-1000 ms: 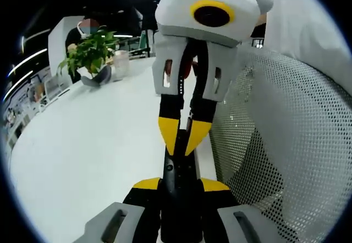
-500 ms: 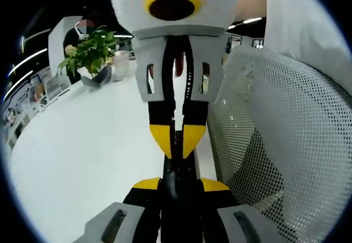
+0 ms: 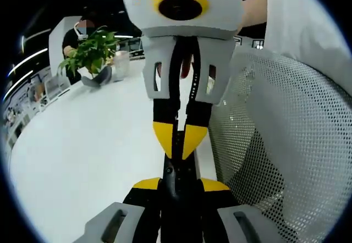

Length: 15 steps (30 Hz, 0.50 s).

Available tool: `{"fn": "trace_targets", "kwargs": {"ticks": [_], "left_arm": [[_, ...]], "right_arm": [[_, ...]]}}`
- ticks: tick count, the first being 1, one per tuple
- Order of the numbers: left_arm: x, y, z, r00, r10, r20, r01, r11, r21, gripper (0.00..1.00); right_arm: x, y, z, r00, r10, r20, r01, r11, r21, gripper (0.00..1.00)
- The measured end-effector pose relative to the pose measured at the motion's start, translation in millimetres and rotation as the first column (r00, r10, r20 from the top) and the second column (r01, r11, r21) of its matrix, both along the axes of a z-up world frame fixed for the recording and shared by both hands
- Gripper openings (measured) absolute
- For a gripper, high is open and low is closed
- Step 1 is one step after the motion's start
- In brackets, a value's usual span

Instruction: Press the specified remote control buttons in sequence, fully releasing each button before pressing the next.

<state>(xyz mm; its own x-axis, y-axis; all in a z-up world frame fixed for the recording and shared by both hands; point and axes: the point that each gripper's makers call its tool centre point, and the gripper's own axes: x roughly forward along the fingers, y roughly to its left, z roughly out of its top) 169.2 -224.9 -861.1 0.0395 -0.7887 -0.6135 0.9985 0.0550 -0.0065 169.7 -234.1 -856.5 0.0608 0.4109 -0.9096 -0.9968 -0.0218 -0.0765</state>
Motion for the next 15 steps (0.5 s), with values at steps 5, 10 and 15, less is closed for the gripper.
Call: {"fn": "trace_targets", "kwargs": {"ticks": [5,10,15], "left_arm": [[-0.3,-0.2,0.2,1.000,-0.006,0.004,0.006,1.000,-0.001,0.25],[-0.1,-0.2,0.2,1.000,-0.004,0.003,0.004,1.000,-0.003,0.25],[-0.1,-0.1,0.2,1.000,-0.006,0.003,0.006,1.000,-0.004,0.25]], "right_arm": [[-3.9,2.2,0.4,0.978,0.176,0.115,-0.174,0.984,-0.028,0.00],[-3.8,2.4,-0.5,0.965,0.223,0.141,-0.219,0.975,-0.048,0.00],[-3.9,2.7,-0.9,0.947,0.296,0.126,-0.288,0.955,-0.075,0.00]]}}
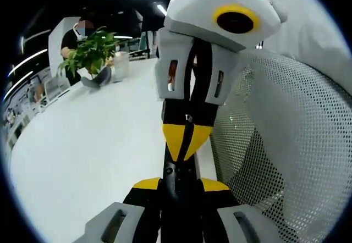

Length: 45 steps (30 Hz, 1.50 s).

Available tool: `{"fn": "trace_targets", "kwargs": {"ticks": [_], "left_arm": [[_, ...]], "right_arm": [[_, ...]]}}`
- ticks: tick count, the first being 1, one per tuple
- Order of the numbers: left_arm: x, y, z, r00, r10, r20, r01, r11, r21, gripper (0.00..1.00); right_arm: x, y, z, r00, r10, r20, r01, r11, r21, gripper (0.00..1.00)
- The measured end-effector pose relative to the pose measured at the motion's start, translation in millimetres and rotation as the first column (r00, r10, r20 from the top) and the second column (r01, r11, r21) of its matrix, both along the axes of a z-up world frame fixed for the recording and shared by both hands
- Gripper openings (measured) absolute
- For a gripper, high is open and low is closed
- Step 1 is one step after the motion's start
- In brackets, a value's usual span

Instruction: Press the specified remote control buttons in sequence, fully releasing each button before pressing the next.

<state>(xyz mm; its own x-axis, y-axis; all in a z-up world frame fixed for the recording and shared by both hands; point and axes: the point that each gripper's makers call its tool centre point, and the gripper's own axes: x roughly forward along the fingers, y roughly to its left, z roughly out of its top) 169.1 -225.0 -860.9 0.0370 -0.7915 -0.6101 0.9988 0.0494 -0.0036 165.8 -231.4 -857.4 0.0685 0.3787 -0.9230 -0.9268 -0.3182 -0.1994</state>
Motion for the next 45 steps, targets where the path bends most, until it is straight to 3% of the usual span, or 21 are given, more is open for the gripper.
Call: {"fn": "trace_targets", "kwargs": {"ticks": [1,3,4,5,6,7,8,9,14,18,22,25,29,38,43,45], "left_arm": [[0.0,0.1,0.0,1.000,0.000,0.000,0.000,1.000,-0.001,0.25],[0.0,0.1,0.0,1.000,0.001,-0.001,-0.001,1.000,-0.001,0.25],[-0.1,0.0,0.0,1.000,0.001,-0.001,-0.001,1.000,-0.001,0.25],[-0.1,0.0,0.1,1.000,0.001,-0.001,-0.001,1.000,-0.001,0.25],[-0.1,0.0,0.0,1.000,0.000,-0.001,0.000,1.000,-0.001,0.25],[-0.1,0.0,0.0,1.000,0.000,-0.001,0.000,1.000,-0.001,0.25],[-0.1,-0.1,0.2,1.000,-0.001,-0.001,0.001,1.000,-0.001,0.25],[-0.1,0.0,0.4,1.000,-0.001,-0.001,0.001,1.000,-0.002,0.25],[0.0,-0.2,0.3,1.000,0.002,-0.002,-0.002,1.000,-0.004,0.25],[0.0,-0.3,0.3,1.000,0.001,-0.001,-0.001,1.000,-0.002,0.25],[0.1,-0.2,0.2,1.000,0.005,-0.002,-0.005,1.000,-0.004,0.25],[0.2,-0.1,0.2,1.000,0.005,-0.003,-0.005,1.000,-0.004,0.25],[0.1,-0.1,0.2,1.000,0.003,-0.002,-0.003,1.000,-0.003,0.25],[0.1,-0.4,0.1,1.000,0.003,-0.003,-0.003,1.000,-0.005,0.25],[0.2,-0.4,0.0,1.000,0.004,-0.003,-0.004,1.000,-0.005,0.25],[0.1,-0.5,0.2,1.000,0.003,-0.002,-0.003,1.000,-0.004,0.25]], "right_arm": [[0.6,1.4,-0.2,1.000,-0.004,-0.007,0.004,1.000,-0.003,0.00],[0.2,0.9,-0.2,0.992,-0.090,-0.087,0.090,0.996,-0.006,0.00],[1.2,1.7,0.2,0.963,-0.205,-0.176,0.207,0.978,-0.011,0.00],[2.6,2.5,1.2,0.941,-0.256,-0.220,0.258,0.966,-0.021,0.00],[5.0,3.9,1.3,0.907,-0.325,-0.269,0.327,0.944,-0.038,0.00],[11.2,1.8,-0.1,0.891,-0.373,-0.259,0.372,0.927,-0.055,0.00],[8.6,2.9,-0.4,0.861,-0.413,-0.297,0.407,0.909,-0.085,0.00],[8.1,2.5,-0.3,0.855,-0.425,-0.298,0.417,0.904,-0.096,0.00],[5.9,2.4,-0.9,0.891,-0.384,-0.242,0.378,0.923,-0.072,0.00],[6.0,2.0,1.0,0.912,-0.347,-0.220,0.359,0.933,0.018,0.00],[6.2,1.8,3.1,0.882,-0.393,-0.260,0.427,0.900,0.089,0.00],[5.4,0.7,3.3,0.874,-0.407,-0.264,0.445,0.890,0.101,0.00],[4.3,-3.4,2.7,0.889,-0.389,-0.241,0.418,0.905,0.083,0.00],[4.3,-7.2,1.6,0.871,-0.398,-0.287,0.427,0.903,0.044,0.00],[3.6,-6.4,-0.1,0.895,-0.370,-0.248,0.380,0.925,-0.007,0.00],[3.8,-7.3,0.1,0.896,-0.368,-0.249,0.377,0.926,-0.009,0.00]]}}
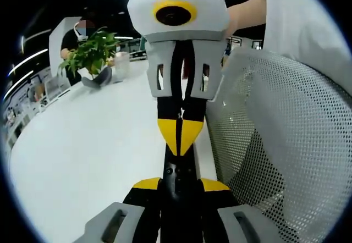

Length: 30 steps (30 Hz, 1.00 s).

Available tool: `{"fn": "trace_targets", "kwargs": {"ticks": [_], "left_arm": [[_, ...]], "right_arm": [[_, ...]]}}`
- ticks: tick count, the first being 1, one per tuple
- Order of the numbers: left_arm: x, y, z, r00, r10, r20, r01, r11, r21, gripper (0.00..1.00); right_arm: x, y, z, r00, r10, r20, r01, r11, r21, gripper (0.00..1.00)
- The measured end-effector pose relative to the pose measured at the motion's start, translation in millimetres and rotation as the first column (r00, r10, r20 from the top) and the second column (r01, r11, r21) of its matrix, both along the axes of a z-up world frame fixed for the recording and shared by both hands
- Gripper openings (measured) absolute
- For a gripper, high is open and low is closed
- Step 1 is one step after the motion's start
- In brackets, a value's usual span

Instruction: Press the specified remote control buttons in sequence, fully releasing each button before pressing the next.

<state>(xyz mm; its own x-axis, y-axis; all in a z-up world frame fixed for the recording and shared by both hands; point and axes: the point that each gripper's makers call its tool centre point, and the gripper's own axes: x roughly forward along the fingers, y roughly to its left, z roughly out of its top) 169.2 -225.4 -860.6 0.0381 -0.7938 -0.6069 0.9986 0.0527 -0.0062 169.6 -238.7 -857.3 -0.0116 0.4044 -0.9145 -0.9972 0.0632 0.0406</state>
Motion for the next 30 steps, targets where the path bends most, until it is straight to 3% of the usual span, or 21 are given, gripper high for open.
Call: {"fn": "trace_targets", "kwargs": {"ticks": [5,10,18,22,30], "left_arm": [[0.1,0.1,0.0,1.000,0.001,0.000,-0.001,1.000,-0.002,0.25],[0.1,0.0,0.1,1.000,0.001,0.000,-0.001,1.000,-0.001,0.25],[0.1,0.0,0.0,1.000,0.003,0.000,-0.003,1.000,0.000,0.25],[0.0,-0.1,-0.3,1.000,-0.002,0.000,0.002,1.000,0.001,0.25],[0.0,-0.1,-0.2,1.000,0.000,-0.001,0.000,1.000,0.002,0.25]], "right_arm": [[0.4,-0.4,0.2,1.000,-0.027,-0.015,0.028,0.999,0.016,0.00],[0.1,-0.1,-0.1,1.000,0.012,-0.005,-0.012,1.000,0.003,0.00],[-1.1,-1.9,1.8,0.999,0.051,-0.017,-0.050,0.998,0.050,0.00],[-1.5,-6.3,2.1,0.997,0.073,-0.011,-0.073,0.997,0.023,0.00],[-1.1,-11.4,2.7,0.999,0.025,-0.022,-0.024,0.999,0.038,0.00]]}}
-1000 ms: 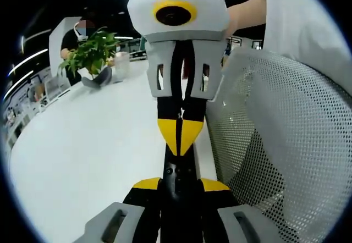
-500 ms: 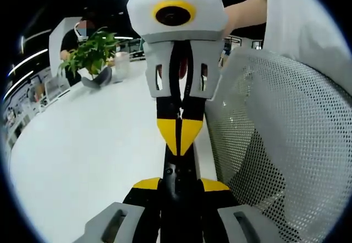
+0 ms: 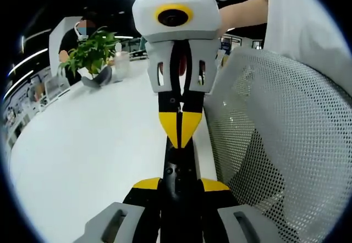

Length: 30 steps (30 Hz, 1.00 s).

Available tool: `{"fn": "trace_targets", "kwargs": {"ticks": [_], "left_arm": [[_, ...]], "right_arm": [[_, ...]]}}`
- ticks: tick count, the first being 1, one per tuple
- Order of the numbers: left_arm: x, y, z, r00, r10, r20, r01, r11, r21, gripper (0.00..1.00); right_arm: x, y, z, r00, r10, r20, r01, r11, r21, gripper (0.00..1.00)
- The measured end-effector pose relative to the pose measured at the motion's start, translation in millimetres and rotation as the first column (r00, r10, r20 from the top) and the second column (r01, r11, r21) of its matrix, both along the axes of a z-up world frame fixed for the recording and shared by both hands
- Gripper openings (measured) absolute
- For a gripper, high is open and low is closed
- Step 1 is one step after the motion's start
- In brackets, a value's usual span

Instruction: Press the specified remote control buttons in sequence, fully releasing each button before pressing the next.

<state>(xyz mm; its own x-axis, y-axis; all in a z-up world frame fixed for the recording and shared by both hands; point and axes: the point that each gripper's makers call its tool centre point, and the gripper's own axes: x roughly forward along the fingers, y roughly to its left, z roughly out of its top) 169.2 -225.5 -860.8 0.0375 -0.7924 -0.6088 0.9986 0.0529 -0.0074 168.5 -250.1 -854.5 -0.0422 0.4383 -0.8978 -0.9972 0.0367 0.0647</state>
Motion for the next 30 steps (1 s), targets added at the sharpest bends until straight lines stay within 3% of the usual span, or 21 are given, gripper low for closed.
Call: {"fn": "trace_targets", "kwargs": {"ticks": [12,18,22,28,30], "left_arm": [[-0.1,-0.4,0.3,1.000,0.000,0.000,0.000,1.000,-0.004,0.25],[0.1,-0.3,-0.2,1.000,0.001,0.000,-0.001,1.000,-0.002,0.25],[0.0,-0.4,0.0,1.000,0.002,0.000,-0.002,1.000,-0.005,0.25],[0.1,-0.2,0.0,1.000,0.003,0.000,-0.003,1.000,-0.006,0.25],[0.1,-0.1,-0.2,1.000,0.003,0.000,-0.003,1.000,-0.007,0.25]], "right_arm": [[0.1,1.2,-1.5,1.000,-0.017,0.024,0.017,1.000,-0.010,0.00],[1.3,0.0,-1.0,0.997,-0.075,0.031,0.074,0.997,0.036,0.00],[3.0,1.2,0.3,0.982,-0.191,-0.002,0.190,0.975,0.119,0.00],[1.8,1.3,1.0,0.979,-0.203,0.025,0.196,0.966,0.165,0.00],[3.4,4.4,1.6,0.962,-0.273,-0.033,0.274,0.943,0.187,0.00]]}}
